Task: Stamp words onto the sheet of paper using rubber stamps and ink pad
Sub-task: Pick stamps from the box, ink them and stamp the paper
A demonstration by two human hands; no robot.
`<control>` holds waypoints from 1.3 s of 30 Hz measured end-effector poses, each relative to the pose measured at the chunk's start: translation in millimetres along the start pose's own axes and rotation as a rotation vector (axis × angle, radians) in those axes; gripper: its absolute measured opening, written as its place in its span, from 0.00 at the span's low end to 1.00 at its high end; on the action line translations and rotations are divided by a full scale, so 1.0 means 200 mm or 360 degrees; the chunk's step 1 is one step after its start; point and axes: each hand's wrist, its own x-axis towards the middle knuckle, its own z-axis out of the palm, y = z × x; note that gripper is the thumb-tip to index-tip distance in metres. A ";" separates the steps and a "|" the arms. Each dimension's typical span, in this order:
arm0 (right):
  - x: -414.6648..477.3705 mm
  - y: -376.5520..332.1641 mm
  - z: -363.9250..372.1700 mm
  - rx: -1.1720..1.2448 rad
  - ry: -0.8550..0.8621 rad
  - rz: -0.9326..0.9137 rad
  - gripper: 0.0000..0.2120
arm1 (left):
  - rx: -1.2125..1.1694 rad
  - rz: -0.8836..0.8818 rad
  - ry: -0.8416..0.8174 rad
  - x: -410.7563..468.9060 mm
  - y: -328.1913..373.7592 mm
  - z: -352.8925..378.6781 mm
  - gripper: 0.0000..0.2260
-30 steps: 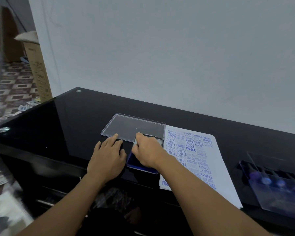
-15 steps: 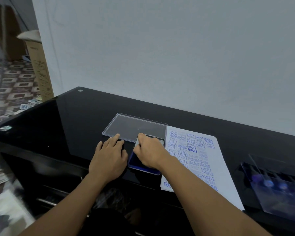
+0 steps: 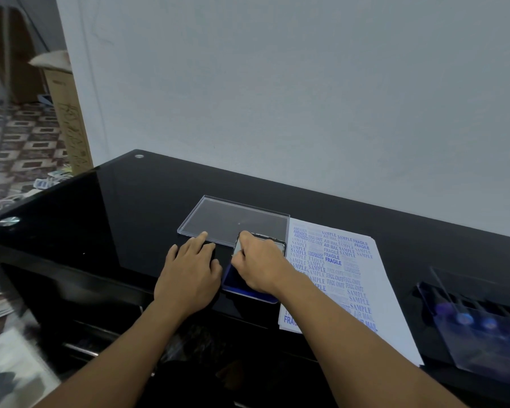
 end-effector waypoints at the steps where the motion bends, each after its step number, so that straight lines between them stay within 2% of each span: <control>1: 0.00 0.00 -0.01 0.0006 -0.0002 0.0000 0.08 | -0.0001 -0.0002 -0.0003 0.00 0.00 0.00 0.19; 39: -0.01 0.00 0.01 0.0032 -0.0008 0.0035 0.12 | 0.0003 0.0002 -0.0047 0.01 0.00 -0.01 0.20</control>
